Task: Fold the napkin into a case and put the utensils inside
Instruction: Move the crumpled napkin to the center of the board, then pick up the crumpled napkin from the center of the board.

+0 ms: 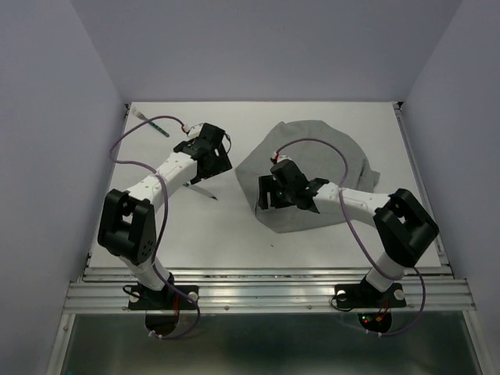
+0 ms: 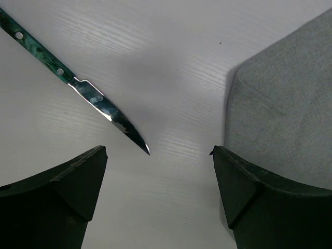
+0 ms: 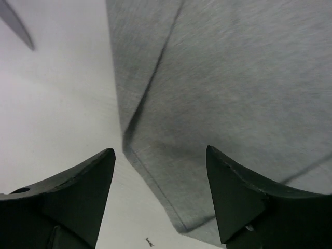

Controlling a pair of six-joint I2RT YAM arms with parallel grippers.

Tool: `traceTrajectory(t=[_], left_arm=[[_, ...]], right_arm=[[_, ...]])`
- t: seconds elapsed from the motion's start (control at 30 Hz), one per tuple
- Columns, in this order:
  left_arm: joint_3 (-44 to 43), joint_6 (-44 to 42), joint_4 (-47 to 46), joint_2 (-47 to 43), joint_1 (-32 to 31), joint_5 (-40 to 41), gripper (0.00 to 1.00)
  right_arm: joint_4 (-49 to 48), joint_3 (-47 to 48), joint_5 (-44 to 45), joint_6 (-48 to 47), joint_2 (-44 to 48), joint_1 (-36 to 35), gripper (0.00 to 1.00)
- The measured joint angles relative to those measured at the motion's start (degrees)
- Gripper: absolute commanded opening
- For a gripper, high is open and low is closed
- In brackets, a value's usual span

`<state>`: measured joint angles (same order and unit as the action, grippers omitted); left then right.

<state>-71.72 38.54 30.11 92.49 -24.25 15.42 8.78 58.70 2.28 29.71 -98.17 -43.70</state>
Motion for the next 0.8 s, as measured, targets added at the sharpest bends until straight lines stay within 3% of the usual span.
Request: traceTrajectory(t=[0.17,0.47,0.67,0.8], left_arm=[[-3.98,0.42,0.44,4.90,-3.63,0.02,0.93],[-13.53,1.99,3.06,14.27,-10.36,1.40,0.88],[-18.32,1.95,4.46,20.74,-15.19,3.08,0.77],[-22.23,1.49,5.68,25.79,-16.70,3.78,0.76]], right_arm=[[3.41,-2.91,8.61,-1.16,10.97,2.19,1.00],[6.47,-10.36,11.80,0.61,24.39,17.59,1.00],[9.07,-13.07,10.21,2.12,25.27,19.65,0.97],[9.16,-13.55,9.22,2.99,26.21,19.65,0.96]])
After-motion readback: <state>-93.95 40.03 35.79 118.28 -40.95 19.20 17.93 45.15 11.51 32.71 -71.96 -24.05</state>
